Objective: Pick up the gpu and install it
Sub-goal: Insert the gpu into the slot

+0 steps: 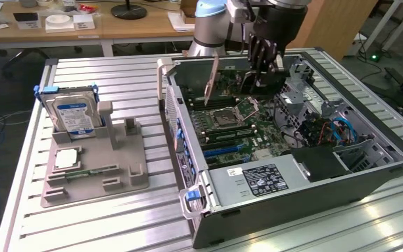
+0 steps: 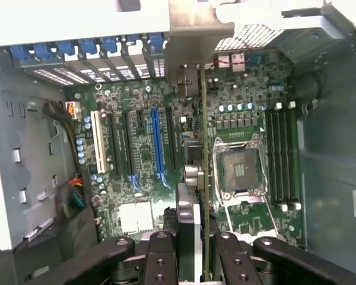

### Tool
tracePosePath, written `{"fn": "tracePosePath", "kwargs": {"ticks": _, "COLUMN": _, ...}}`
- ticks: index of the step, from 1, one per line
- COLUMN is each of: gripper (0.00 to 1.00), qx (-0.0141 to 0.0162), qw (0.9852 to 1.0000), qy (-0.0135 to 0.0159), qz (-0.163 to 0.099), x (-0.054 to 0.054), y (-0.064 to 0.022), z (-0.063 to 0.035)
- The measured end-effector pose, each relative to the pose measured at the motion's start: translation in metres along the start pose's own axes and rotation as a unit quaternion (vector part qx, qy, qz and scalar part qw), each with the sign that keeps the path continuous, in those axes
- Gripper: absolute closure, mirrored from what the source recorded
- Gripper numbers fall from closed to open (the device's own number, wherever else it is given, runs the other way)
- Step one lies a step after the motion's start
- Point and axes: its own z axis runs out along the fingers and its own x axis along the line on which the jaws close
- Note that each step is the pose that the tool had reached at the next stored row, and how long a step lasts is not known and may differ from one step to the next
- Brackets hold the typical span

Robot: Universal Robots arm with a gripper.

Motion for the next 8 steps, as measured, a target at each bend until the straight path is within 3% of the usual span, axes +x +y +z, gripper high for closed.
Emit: {"fn": "tracePosePath", "kwargs": {"ticks": 8, "gripper": 0.72, "qx": 0.0044, "qw": 0.9995, "qy": -0.0007, "qz": -0.030, "x": 0.0009, "y": -0.0001, "z": 0.0060}}
